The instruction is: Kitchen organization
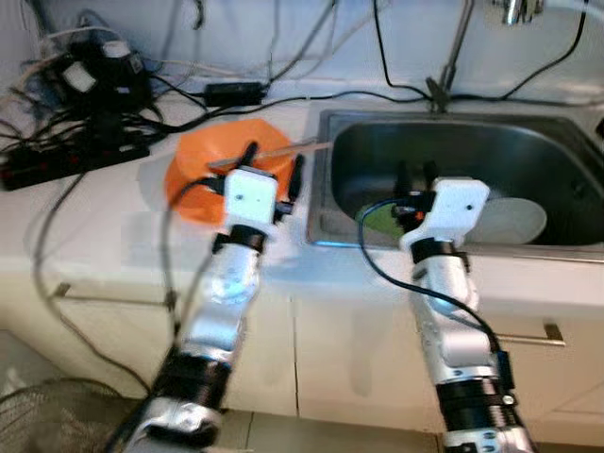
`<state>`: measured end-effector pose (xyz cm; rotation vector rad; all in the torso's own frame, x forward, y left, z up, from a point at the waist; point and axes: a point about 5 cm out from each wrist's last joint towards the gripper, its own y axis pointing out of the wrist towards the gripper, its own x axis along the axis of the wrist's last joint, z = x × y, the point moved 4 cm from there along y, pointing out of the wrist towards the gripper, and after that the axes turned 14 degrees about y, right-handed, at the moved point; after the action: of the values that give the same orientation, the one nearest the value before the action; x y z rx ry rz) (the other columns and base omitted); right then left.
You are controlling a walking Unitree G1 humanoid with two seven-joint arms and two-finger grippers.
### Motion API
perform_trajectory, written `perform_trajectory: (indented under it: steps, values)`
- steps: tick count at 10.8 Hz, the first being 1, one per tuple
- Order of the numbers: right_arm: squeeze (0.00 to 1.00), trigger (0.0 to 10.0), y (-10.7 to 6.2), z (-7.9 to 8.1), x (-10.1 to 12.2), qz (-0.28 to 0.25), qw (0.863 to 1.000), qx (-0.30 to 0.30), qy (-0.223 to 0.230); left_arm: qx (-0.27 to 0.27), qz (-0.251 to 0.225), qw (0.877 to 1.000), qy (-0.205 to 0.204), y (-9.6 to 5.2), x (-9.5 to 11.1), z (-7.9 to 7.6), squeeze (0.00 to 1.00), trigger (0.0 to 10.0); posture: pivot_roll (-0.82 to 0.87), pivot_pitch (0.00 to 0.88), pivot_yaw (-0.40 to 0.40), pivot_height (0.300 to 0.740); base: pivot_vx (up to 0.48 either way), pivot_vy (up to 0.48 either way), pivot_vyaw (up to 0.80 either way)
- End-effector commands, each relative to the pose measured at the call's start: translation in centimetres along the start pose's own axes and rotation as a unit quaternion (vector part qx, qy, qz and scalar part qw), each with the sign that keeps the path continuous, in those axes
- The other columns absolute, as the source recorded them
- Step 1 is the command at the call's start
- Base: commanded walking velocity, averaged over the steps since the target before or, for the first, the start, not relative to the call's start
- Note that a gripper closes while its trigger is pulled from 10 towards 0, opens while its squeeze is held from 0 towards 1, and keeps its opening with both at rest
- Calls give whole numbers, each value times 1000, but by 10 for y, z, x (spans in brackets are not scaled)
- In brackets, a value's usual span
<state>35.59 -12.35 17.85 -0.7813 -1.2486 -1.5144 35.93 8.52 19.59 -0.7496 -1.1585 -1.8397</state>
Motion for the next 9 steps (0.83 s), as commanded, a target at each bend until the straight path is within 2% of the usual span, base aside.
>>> perform_trajectory:
  steps: [1,4,5,6,7,9]
  values:
    - [0,10000,2,1,3,-6,1000,1,-2,-20,-23,999,22,-1,11,-2,0,10000,32,0,45,740,0,0,0]
    - [0,10000,0,2,0,-1,1000,0,-1,-100,-18,989,106,-11,8,-10,0,10000,44,0,49,740,0,0,0]
    - [0,10000,1,4,-1,-1,1000,1,0,-131,-14,981,141,-13,5,-14,0,10000,48,0,50,740,0,0,0]
    - [0,10000,1,5,-1,0,1000,2,0,-145,-11,977,156,-13,3,-16,0,10000,46,0,50,740,0,0,0]
    - [0,10000,1,4,-3,2,1000,1,0,-164,2,965,203,-14,-6,-19,0,10000,45,0,54,740,0,0,0]
    - [0,10000,1,3,-3,3,1000,0,-1,-171,13,955,243,-12,-12,-18,0,10000,42,0,58,740,0,0,0]
